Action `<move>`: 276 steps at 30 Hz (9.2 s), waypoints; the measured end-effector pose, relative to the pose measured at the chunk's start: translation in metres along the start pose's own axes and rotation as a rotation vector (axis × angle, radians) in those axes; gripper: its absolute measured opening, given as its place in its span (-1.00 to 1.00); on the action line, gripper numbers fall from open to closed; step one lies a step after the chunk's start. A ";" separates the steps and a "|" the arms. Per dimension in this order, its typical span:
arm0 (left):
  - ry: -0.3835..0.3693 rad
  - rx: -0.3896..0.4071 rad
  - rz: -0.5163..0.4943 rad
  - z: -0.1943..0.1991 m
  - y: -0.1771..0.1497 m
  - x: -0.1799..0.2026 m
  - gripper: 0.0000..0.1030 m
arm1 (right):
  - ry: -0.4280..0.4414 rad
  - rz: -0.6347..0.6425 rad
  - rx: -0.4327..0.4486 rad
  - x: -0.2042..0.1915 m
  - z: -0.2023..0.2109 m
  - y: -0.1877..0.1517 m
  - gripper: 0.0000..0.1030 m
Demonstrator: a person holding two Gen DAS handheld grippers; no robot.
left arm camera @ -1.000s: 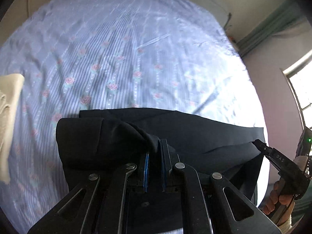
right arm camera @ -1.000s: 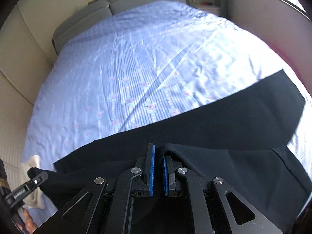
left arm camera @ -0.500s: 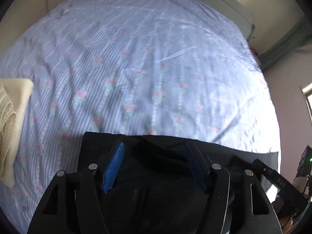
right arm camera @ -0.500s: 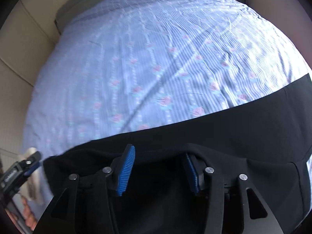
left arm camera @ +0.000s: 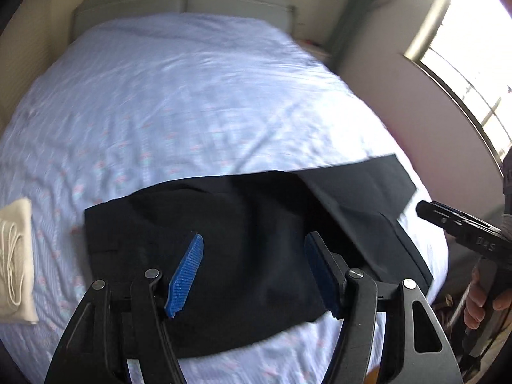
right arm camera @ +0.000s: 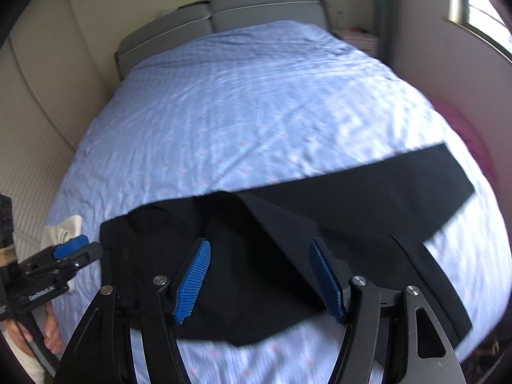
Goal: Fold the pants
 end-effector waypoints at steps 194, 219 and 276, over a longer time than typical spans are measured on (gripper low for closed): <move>0.428 -0.070 0.704 0.012 -0.243 0.032 0.55 | 0.448 0.653 -0.543 -0.062 -0.115 -0.194 -0.94; 0.135 -0.071 0.359 0.024 -0.095 -0.179 0.36 | 0.132 0.222 -0.386 -0.151 -0.092 -0.078 0.06; -0.040 -0.062 -0.355 0.032 0.018 0.074 0.34 | -0.012 -0.133 -0.057 0.029 0.059 -0.016 0.06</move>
Point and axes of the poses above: each gripper's, at about its wrist camera, not at the fingertips, and z roughly against the way its jaws point, x to its right, y to its top, the point moved 4 cm from there along -z, roughly the way its jaws point, and after that the axes turned 8 degrees about -y, right-handed, at the moved point
